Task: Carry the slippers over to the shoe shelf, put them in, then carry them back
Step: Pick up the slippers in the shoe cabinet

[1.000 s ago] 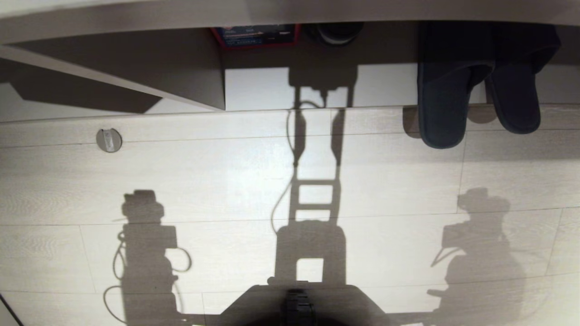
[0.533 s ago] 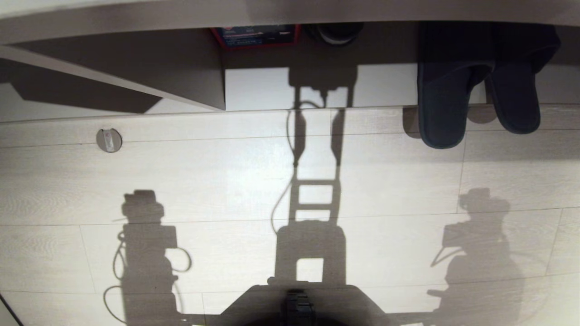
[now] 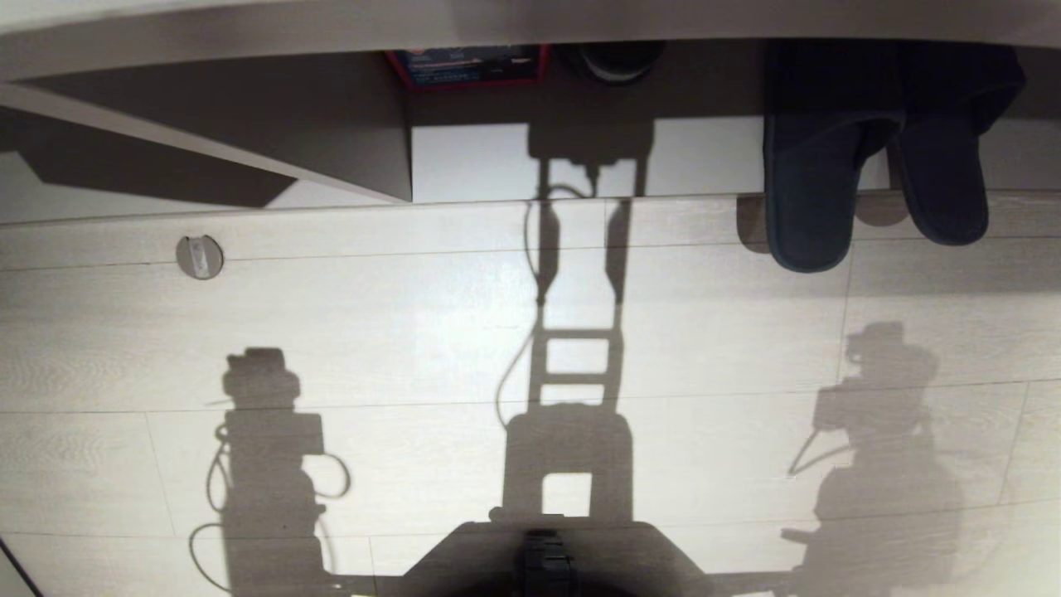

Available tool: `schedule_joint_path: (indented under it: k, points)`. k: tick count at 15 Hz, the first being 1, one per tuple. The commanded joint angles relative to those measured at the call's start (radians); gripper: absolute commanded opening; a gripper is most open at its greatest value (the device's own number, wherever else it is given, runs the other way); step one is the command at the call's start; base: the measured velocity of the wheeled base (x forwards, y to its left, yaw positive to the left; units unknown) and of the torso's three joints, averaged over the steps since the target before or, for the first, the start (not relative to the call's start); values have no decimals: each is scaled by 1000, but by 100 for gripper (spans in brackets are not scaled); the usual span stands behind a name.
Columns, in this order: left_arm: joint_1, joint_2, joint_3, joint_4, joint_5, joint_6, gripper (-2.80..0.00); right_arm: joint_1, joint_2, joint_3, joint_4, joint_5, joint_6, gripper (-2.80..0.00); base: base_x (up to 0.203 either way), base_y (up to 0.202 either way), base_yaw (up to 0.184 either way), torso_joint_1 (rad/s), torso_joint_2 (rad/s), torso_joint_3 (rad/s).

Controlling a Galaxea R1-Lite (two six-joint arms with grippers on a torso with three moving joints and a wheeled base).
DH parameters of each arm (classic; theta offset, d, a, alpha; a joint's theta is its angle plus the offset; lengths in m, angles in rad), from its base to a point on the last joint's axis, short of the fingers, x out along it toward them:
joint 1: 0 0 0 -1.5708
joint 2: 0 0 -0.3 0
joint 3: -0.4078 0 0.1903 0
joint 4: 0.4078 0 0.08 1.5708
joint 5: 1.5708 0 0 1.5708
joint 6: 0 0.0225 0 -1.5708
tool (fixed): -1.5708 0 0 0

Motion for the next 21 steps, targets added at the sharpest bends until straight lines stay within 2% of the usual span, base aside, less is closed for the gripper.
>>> schedule_joint_path:
  k: [1,13,21]
  points:
    - [0,0,0,0,0,-1,-280,0,83,-5,-57,1,0,-280,0,0,0,0,0,0]
    - [0,0,0,0,0,-1,-280,-29,814,-51,-912,-22,-28,-280,0,0,0,0,0,0]
    - [0,0,0,0,0,-1,-280,-57,1134,-99,-1139,-19,-37,-280,0,0,0,0,0,0]
